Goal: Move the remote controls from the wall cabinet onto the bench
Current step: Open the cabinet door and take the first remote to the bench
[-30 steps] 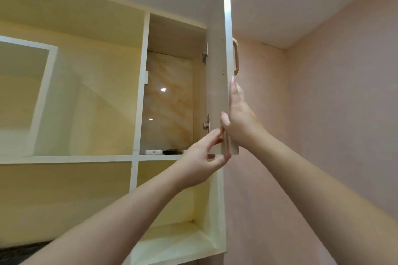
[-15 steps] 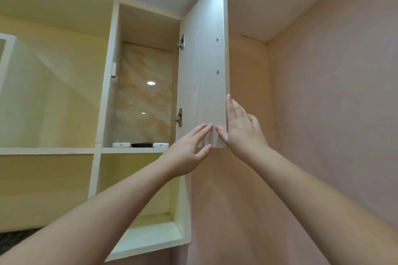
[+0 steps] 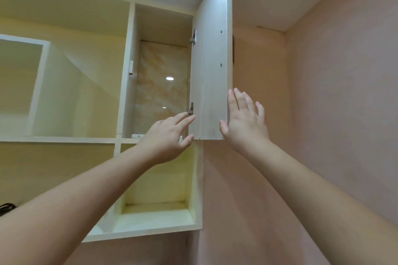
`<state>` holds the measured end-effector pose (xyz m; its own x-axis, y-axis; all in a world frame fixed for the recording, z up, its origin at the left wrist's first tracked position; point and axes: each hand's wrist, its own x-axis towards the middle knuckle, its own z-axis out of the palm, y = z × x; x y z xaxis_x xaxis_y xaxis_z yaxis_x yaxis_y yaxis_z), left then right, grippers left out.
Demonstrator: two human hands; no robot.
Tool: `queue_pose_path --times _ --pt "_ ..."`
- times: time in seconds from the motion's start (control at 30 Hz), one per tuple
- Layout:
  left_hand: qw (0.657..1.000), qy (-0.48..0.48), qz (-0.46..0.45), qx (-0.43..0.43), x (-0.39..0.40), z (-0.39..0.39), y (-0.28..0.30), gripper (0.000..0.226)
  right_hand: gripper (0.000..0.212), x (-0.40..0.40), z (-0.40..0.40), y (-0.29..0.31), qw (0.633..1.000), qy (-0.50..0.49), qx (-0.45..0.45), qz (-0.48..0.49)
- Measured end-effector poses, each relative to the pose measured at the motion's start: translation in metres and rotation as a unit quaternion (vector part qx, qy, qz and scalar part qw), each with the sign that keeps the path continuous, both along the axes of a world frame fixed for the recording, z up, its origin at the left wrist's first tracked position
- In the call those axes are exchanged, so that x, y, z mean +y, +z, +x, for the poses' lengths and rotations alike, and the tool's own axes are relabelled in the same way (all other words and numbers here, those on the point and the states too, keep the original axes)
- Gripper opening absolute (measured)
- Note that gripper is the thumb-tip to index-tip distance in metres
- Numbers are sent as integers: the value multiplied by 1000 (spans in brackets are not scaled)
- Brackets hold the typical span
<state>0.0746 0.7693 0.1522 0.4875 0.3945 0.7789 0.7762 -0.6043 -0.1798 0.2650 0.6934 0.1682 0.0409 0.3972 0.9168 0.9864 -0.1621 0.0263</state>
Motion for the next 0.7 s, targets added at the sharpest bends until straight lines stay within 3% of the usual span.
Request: queue_pose_path --times 0.2,0.33,0.7 --pt "996 75 36 21 -11 -26 2 59 66 -16 -25 -11 996 73 -38 14" --pt "995 94 7 27 -14 -37 -1 61 59 -13 -41 -25 991 104 -88 11" --pt "982 169 -32 80 -8 -75 -19 62 62 28 -66 -47 987 97 -101 -82"
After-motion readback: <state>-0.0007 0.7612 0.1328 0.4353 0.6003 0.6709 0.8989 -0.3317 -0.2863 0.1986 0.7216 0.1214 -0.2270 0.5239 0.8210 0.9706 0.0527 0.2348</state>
